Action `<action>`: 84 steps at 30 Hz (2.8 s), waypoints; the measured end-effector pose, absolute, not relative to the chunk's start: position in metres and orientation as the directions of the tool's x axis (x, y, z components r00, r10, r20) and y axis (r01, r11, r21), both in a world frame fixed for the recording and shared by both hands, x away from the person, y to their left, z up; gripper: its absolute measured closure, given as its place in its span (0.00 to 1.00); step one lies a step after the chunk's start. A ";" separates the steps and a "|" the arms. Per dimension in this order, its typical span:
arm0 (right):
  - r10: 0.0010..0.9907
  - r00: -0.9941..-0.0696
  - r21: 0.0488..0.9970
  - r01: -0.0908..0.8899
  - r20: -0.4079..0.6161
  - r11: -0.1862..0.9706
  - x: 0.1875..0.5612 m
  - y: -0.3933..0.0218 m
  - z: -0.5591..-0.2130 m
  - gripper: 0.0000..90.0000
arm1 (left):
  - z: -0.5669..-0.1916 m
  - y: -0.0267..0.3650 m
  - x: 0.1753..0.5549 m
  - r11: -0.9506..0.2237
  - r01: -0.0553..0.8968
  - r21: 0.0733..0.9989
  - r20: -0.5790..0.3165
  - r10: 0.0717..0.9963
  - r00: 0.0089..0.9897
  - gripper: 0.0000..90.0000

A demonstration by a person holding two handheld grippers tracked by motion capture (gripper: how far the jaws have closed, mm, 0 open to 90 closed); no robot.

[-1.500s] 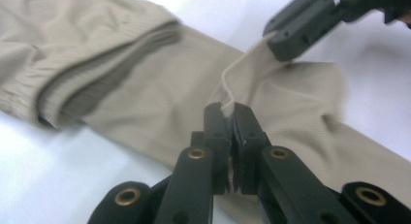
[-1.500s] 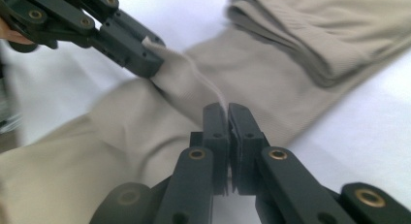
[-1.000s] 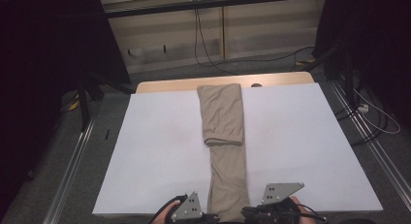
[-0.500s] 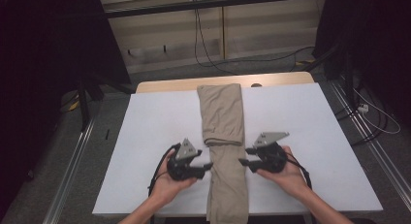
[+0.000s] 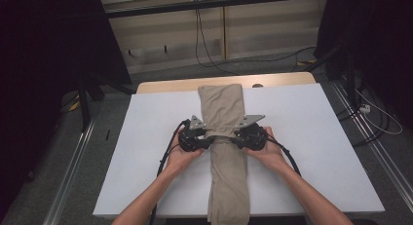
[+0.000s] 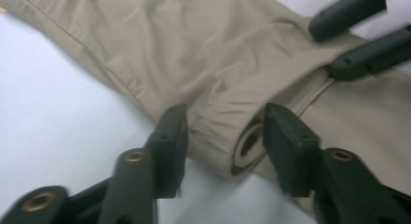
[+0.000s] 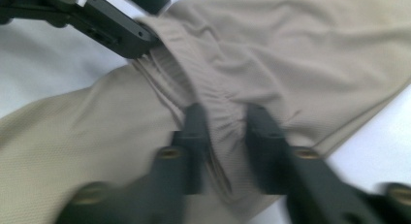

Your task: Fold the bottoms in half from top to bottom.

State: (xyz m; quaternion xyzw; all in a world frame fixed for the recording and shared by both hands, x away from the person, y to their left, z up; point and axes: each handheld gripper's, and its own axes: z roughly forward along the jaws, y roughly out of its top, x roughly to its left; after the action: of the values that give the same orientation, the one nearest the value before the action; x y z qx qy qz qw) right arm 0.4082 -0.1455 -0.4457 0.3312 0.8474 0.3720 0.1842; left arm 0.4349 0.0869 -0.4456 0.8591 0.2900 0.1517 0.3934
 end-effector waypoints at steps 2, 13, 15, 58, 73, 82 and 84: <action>0.700 -0.708 0.744 0.418 -0.092 0.521 0.410 -0.146 -0.447 0.85 | -0.448 0.087 0.438 -0.527 0.384 0.758 0.027 0.613 0.789 0.65; 0.722 -0.688 0.747 0.441 -0.074 0.497 0.411 -0.147 -0.445 0.95 | -0.437 0.089 0.439 -0.451 0.460 0.765 -0.094 0.628 0.773 0.93; 0.723 -0.691 0.767 0.449 -0.029 0.459 0.407 -0.153 -0.435 0.95 | -0.424 0.092 0.429 -0.409 0.465 0.785 -0.137 0.618 0.774 0.93; 0.823 -0.553 0.794 0.555 0.132 0.246 0.487 -0.189 -0.427 0.48 | -0.434 0.091 0.516 -0.372 0.504 0.780 -0.079 0.740 0.668 0.22; 0.851 -0.514 0.711 0.639 0.110 0.294 0.550 -0.188 -0.460 0.43 | -0.465 0.074 0.567 -0.406 0.533 0.743 -0.048 0.760 0.648 0.20; 0.812 -0.544 0.701 0.664 0.212 0.262 0.552 -0.187 -0.459 0.96 | -0.460 0.073 0.566 -0.359 0.583 0.728 -0.174 0.726 0.665 0.95; 0.819 -0.530 0.690 0.678 0.222 0.252 0.553 -0.189 -0.457 0.98 | -0.458 0.073 0.568 -0.325 0.606 0.726 -0.206 0.738 0.643 0.97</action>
State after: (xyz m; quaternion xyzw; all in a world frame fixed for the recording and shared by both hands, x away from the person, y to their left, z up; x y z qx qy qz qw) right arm 0.5529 -0.1885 -0.4566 0.4762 0.7859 0.3838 0.0914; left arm 0.5683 0.0727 -0.4578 0.8100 0.4146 0.0812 0.4068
